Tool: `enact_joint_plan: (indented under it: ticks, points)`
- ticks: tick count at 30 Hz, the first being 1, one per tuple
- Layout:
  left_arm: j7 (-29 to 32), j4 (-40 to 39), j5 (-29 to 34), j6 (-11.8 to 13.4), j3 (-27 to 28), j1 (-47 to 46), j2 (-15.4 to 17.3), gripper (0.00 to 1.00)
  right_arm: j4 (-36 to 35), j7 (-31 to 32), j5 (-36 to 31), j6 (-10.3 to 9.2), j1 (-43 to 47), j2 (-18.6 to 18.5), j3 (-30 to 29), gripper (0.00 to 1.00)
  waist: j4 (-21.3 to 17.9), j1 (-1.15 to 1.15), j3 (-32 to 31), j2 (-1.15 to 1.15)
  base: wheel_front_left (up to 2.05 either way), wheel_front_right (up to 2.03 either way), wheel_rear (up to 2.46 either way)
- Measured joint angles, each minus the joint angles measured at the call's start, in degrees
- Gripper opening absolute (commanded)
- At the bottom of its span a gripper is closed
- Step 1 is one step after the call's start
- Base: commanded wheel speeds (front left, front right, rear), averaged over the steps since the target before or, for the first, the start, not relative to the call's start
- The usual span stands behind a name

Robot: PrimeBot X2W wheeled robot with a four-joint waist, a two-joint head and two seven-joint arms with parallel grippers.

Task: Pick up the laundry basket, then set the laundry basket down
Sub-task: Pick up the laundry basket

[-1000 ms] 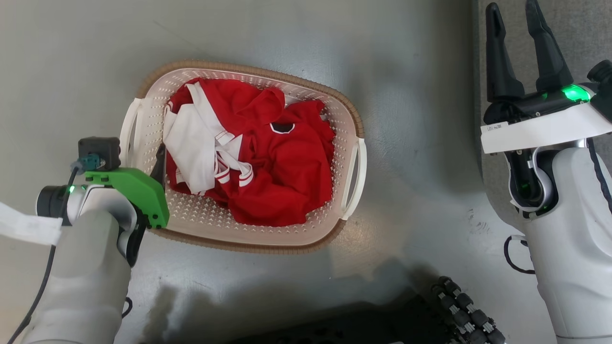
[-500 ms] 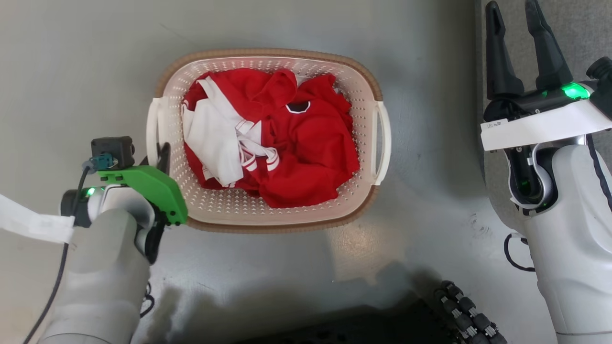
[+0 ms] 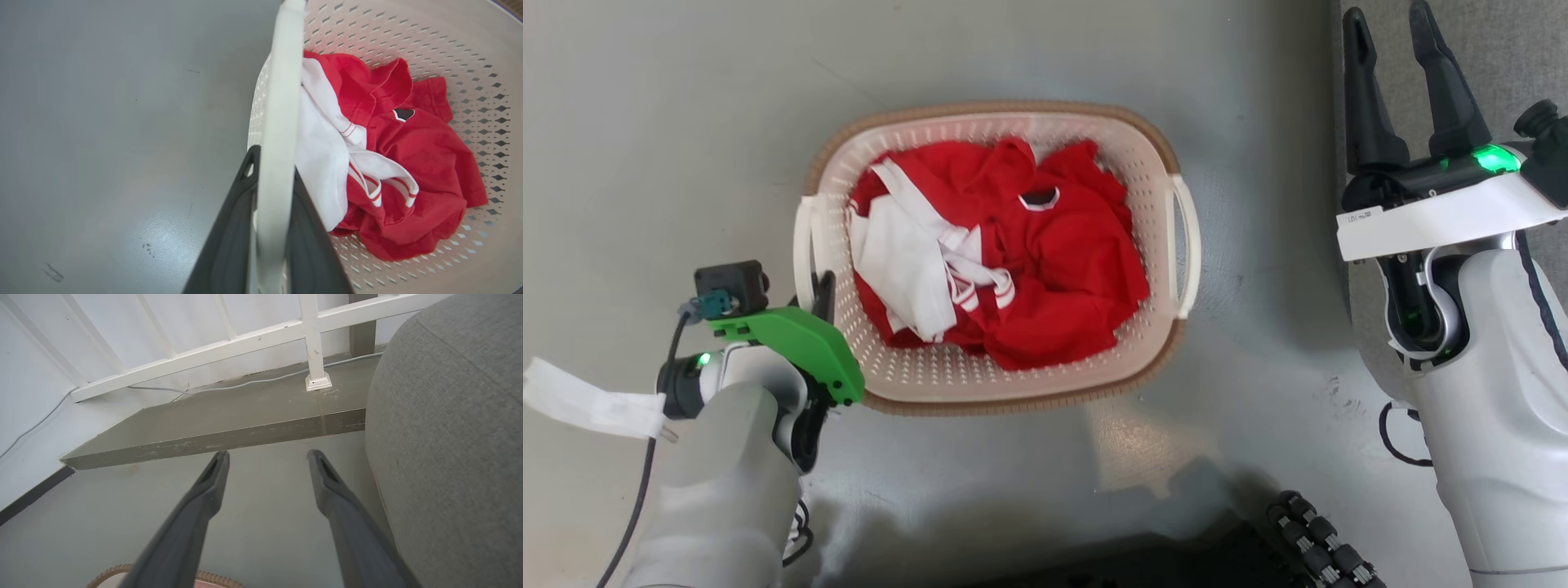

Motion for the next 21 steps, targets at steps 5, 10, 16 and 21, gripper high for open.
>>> enact_joint_plan:
  ticks: [5,10,16,21]
  points:
    - [0.08,0.48,-2.64,0.00,-0.45,0.06,-0.20,0.00,0.13,0.00,0.00,0.00,0.00,-0.33,0.04,1.00,0.12,0.00,-0.20,0.00,0.00,0.00,0.00]
    - [0.07,0.68,-3.79,0.02,-0.65,0.01,-0.20,0.00,0.27,0.00,-0.01,0.00,0.00,-0.44,0.41,1.00,0.19,0.00,-0.42,0.00,0.00,0.00,0.00]
    - [-0.02,1.68,-5.78,0.07,-1.11,-0.04,-0.23,0.22,0.49,0.00,-0.01,0.00,0.01,-0.76,0.45,1.00,0.23,0.00,-0.67,0.00,0.00,0.00,0.00]
    - [-0.54,2.21,-6.60,-0.04,-0.86,-0.18,-0.35,1.00,0.62,0.00,-0.01,0.00,0.01,-0.76,0.44,1.00,0.31,0.00,-0.90,0.00,0.00,0.00,0.00]
